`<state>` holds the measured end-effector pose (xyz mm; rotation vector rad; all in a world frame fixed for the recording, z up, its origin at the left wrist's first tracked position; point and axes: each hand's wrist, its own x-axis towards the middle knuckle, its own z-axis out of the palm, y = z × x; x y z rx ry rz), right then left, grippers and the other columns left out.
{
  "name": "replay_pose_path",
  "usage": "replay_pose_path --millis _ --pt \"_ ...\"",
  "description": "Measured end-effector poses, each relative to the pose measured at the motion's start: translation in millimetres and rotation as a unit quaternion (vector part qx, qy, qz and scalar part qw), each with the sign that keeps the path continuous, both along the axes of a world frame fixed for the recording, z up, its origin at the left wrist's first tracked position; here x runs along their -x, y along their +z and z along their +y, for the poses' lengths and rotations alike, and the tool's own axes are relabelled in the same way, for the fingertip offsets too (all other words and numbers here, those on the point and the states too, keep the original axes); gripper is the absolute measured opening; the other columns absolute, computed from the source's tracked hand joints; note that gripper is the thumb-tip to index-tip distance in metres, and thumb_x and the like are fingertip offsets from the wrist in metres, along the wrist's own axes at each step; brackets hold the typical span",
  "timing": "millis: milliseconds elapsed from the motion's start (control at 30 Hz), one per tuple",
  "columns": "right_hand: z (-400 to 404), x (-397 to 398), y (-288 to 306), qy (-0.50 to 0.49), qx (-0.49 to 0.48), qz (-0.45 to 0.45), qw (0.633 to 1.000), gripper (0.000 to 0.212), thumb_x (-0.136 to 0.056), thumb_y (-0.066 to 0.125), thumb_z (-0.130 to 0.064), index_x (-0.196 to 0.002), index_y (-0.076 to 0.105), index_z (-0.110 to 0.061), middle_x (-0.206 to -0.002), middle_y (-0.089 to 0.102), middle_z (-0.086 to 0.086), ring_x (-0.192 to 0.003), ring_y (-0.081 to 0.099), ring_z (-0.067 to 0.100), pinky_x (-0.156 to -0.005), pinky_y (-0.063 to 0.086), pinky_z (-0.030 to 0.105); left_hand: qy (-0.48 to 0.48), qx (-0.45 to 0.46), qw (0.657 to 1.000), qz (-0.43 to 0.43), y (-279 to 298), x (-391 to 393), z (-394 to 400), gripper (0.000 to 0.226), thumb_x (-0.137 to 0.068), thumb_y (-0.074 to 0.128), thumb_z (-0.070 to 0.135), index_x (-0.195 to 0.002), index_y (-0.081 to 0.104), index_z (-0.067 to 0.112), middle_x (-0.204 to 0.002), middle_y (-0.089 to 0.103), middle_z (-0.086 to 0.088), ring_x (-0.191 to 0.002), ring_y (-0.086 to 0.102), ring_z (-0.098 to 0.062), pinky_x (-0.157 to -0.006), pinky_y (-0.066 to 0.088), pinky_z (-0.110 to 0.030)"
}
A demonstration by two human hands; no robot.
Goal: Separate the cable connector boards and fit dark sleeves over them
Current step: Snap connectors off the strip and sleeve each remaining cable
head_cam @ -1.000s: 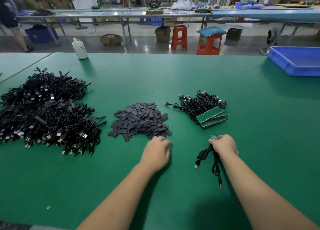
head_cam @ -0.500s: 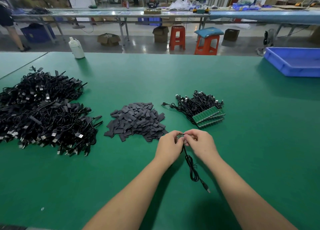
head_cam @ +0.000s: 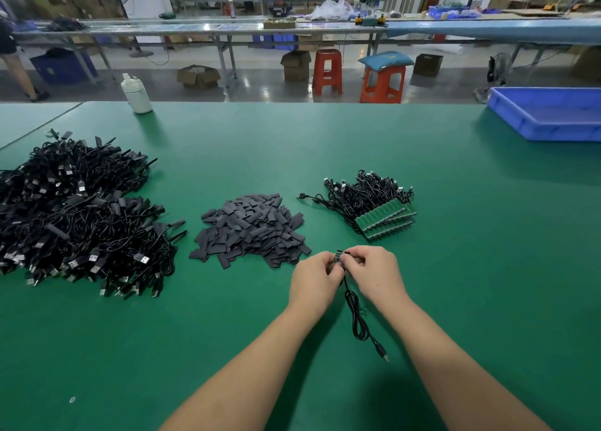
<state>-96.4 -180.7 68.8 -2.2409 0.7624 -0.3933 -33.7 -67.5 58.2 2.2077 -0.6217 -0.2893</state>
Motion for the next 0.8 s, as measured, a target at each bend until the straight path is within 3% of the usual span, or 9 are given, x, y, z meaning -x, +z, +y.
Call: replay_pose_path --millis 133,267,533,700,800 --pt "2.3 0.5 -3.6 -0.014 0.009 -0.002 1.0 0.013 -0.09 0.067 -0.027 -0.091 0.079 -0.021 -0.076 0.073 -0.007 -0.074 0.064 0.013 -0.064 0.043 0.023 0.015 0.004 1.0 -0.002 -4.8 3.4 -2.6 0.016 -0.09 0.056 0.03 -0.078 0.063 0.022 -0.063 0.063 0.002 -0.055 0.049 -0.015 -0.053 0.039 -0.029" --pt "4.5 1.9 -8.9 -0.025 0.025 0.001 0.999 0.015 -0.09 0.066 -0.028 -0.087 0.078 -0.019 -0.077 0.074 -0.002 -0.076 0.066 0.02 -0.067 0.051 0.03 0.02 -0.011 1.0 -0.007 -11.0 6.5 -4.9 0.019 -0.092 0.054 0.03 -0.083 0.066 0.018 -0.071 0.068 -0.001 -0.067 0.06 -0.023 -0.062 0.048 -0.034" --pt "7.3 2.3 -14.0 -0.036 0.025 0.007 0.999 0.016 -0.09 0.065 -0.028 -0.087 0.078 -0.019 -0.078 0.074 0.0 -0.077 0.066 0.023 -0.07 0.053 0.036 0.038 -0.018 0.999 -0.019 -18.0 10.6 -6.9 0.021 -0.092 0.052 0.029 -0.075 0.059 0.018 -0.069 0.064 -0.001 -0.064 0.052 -0.022 -0.056 0.034 -0.033" --pt "9.8 2.1 -17.7 -0.048 0.03 0.015 0.998 0.019 -0.089 0.064 -0.028 -0.078 0.075 -0.017 -0.067 0.07 -0.002 -0.069 0.063 0.023 -0.063 0.051 0.035 0.037 -0.013 0.999 -0.033 -21.8 10.6 -7.0 0.021 -0.092 0.053 0.026 -0.075 0.06 0.015 -0.072 0.067 -0.006 -0.067 0.055 -0.027 -0.06 0.042 -0.037" --pt "8.4 2.5 -20.2 -0.048 0.016 0.014 0.999 0.016 -0.09 0.065 -0.027 -0.082 0.076 -0.019 -0.071 0.071 -0.004 -0.073 0.064 0.02 -0.065 0.05 0.033 0.031 -0.011 0.999 -0.032 -22.6 9.5 -6.5 0.017 -0.093 0.055 0.026 -0.083 0.065 0.018 -0.078 0.07 -0.004 -0.073 0.059 -0.026 -0.061 0.038 -0.032"
